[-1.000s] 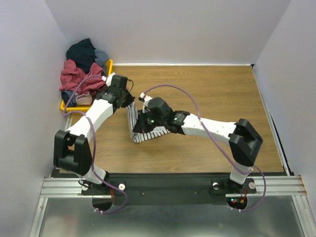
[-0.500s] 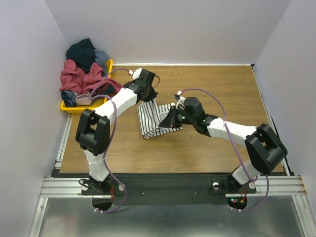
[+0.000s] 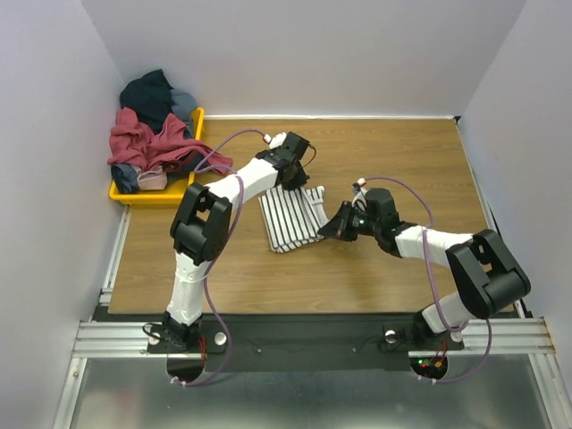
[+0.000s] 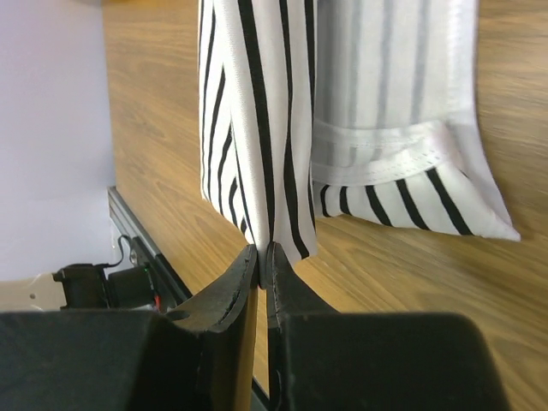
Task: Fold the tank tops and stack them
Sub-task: Fold the tank top, then neatly place the folded tank top to the corner
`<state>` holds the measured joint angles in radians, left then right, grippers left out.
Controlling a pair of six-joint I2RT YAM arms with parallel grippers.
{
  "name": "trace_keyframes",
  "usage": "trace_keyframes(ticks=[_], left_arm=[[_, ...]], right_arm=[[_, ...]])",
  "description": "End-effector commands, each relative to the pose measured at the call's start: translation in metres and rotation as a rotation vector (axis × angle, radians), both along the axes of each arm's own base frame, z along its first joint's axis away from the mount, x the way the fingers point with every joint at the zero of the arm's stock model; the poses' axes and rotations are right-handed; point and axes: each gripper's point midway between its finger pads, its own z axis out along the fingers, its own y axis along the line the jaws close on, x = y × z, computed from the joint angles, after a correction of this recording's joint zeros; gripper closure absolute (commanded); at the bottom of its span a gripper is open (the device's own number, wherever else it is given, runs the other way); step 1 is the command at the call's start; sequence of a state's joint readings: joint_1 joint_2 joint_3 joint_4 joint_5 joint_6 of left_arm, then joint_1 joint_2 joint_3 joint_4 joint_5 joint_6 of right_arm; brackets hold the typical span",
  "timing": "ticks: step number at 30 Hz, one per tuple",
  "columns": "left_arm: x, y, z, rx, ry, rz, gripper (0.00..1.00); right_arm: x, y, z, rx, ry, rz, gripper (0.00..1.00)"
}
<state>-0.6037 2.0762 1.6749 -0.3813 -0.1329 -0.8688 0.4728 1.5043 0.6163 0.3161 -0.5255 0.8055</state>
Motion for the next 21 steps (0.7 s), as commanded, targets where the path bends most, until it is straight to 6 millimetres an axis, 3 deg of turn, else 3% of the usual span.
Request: trace_keyframes(ticks=[1,4,6,8,10,11,12,14,16,19,21], left_arm=[[0.046,-0.013,0.05,-0.085,-0.193,0.047,0.98],[0.047,-0.03,0.049,-0.116,-0.212,-0.006,0.9],[0.048,-0.043,0.055,-0.156,-0.247,-0.055,0.78],[0.044,-0.055,0.063,-0.214,-0.276,-0.11,0.67],[0.046,-0.061,0.09,-0.264,-0.367,-0.157,0.61],[0.044,-0.069,0.106,-0.303,-0.409,-0.204,0.45],[0.042,-0.067,0.126,-0.304,-0.45,-0.228,0.37],[0.042,-0.06,0.149,-0.299,-0.508,-0.24,0.35],[0.043,-0.044,0.166,-0.304,-0.532,-0.221,0.26],[0.042,-0.023,0.157,-0.3,-0.467,-0.187,0.28],[0.03,-0.001,0.135,-0.27,-0.392,-0.114,0.32]], right_arm=[[-0.017,-0.012,-0.001,0.036,0.047,0.024,0.89],[-0.013,-0.025,-0.009,0.019,0.066,-0.034,0.84],[-0.014,-0.031,-0.016,0.004,0.079,-0.067,0.77],[-0.015,-0.038,-0.015,-0.013,0.08,-0.101,0.61],[-0.009,-0.046,-0.011,-0.049,0.047,-0.154,0.42],[-0.006,-0.055,-0.006,-0.089,0.02,-0.2,0.37],[0.0,-0.059,0.003,-0.109,-0.005,-0.223,0.35],[0.007,-0.076,0.018,-0.184,-0.058,-0.289,0.31],[0.018,-0.08,0.041,-0.207,-0.107,-0.313,0.3],[0.035,-0.082,0.051,-0.274,-0.15,-0.308,0.29],[0.053,-0.079,0.045,-0.338,-0.162,-0.287,0.29]])
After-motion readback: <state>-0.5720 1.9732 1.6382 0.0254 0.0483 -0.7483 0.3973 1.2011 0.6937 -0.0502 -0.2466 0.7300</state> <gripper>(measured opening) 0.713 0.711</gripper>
